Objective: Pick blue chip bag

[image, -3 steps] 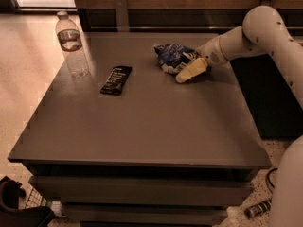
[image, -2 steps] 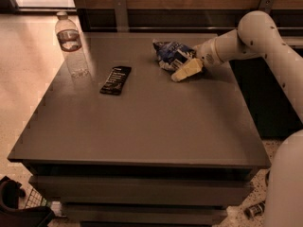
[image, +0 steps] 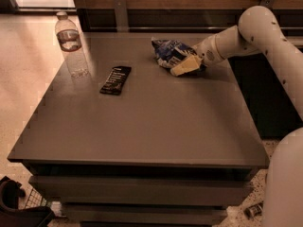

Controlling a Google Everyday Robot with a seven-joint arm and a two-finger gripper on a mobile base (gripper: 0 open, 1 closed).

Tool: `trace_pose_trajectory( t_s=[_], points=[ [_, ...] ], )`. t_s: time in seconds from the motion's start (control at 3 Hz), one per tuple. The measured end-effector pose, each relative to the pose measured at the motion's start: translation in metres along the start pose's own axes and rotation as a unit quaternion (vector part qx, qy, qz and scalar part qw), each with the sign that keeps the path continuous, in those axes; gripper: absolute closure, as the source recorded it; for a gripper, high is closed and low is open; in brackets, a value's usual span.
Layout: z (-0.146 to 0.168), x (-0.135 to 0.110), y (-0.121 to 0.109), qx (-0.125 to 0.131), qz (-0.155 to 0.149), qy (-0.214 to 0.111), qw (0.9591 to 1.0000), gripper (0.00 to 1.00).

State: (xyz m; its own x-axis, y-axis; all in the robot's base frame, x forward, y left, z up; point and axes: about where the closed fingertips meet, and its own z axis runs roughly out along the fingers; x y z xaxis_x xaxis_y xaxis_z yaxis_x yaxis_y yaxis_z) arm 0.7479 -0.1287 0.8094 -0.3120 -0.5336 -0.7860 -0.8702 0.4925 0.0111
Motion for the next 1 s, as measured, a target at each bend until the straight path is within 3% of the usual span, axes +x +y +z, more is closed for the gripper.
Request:
trace_pose_trajectory(
  t_s=[0.33, 0.67, 1.0],
  points=[
    [-0.0026, -0.0033, 0.0, 0.0, 0.0, 0.0, 1.0, 0.94],
    [-0.0043, -0.0058, 0.0002, 0.0, 0.0, 0.0, 1.0, 1.0],
    [-0.0043, -0.0058, 0.0002, 0.0, 0.0, 0.0, 1.0, 1.0]
  ],
)
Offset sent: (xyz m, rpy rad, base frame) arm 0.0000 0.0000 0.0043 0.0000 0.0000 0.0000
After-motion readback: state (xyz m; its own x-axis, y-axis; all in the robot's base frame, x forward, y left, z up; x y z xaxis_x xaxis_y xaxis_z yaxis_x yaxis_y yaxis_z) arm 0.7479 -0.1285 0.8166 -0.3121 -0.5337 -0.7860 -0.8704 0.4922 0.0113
